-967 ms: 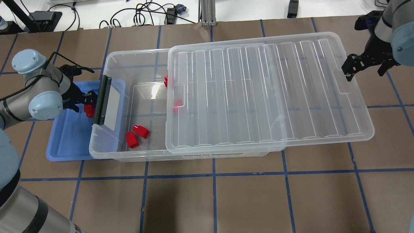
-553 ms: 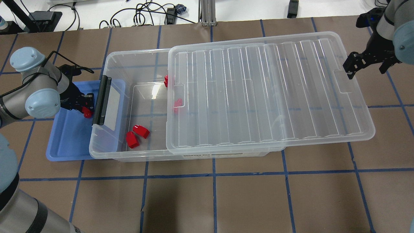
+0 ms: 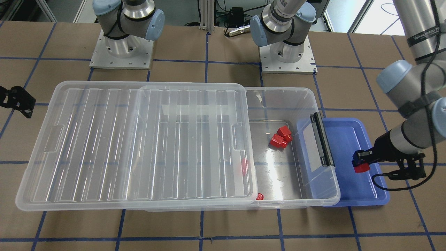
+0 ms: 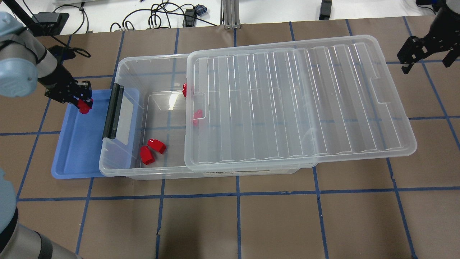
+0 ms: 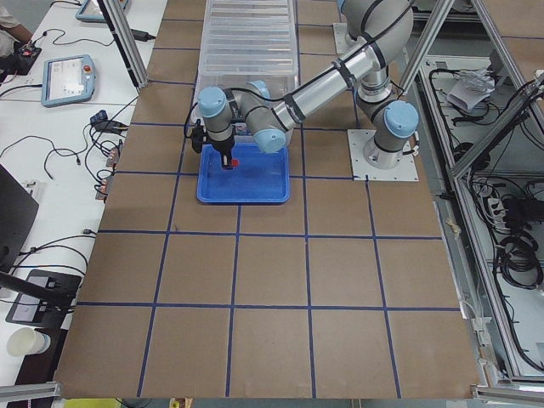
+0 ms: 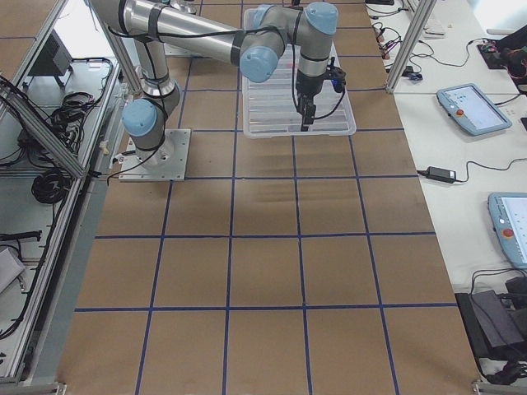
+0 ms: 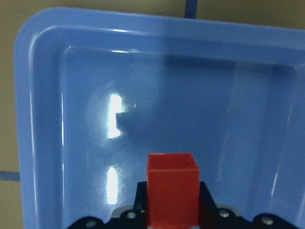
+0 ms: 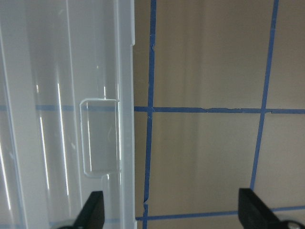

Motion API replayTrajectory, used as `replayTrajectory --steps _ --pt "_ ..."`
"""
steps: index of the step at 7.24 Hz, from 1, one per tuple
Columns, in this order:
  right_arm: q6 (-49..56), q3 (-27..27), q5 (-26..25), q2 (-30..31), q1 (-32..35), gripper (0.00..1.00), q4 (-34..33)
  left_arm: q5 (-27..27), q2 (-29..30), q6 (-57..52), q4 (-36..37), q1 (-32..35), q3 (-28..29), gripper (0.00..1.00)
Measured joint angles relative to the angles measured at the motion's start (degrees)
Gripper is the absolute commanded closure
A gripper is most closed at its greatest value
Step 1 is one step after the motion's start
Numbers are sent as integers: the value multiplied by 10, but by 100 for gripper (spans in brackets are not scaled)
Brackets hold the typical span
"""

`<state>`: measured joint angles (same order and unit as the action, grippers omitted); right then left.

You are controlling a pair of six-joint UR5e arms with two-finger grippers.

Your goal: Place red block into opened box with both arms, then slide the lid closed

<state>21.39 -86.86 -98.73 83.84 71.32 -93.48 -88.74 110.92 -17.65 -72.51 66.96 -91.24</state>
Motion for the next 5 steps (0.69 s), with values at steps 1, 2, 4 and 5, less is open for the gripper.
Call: replayTrajectory --steps 1,2,4,5 --pt "0 7 1 13 1 0 23 4 -20 8 -64 23 44 99" --pt "0 10 2 22 2 0 41 9 -39 30 -102 60 69 99" --pt "0 9 2 38 2 0 66 9 -61 137 -121 145 76 99" --pt "0 7 2 37 2 0 68 9 -58 178 -107 175 64 99"
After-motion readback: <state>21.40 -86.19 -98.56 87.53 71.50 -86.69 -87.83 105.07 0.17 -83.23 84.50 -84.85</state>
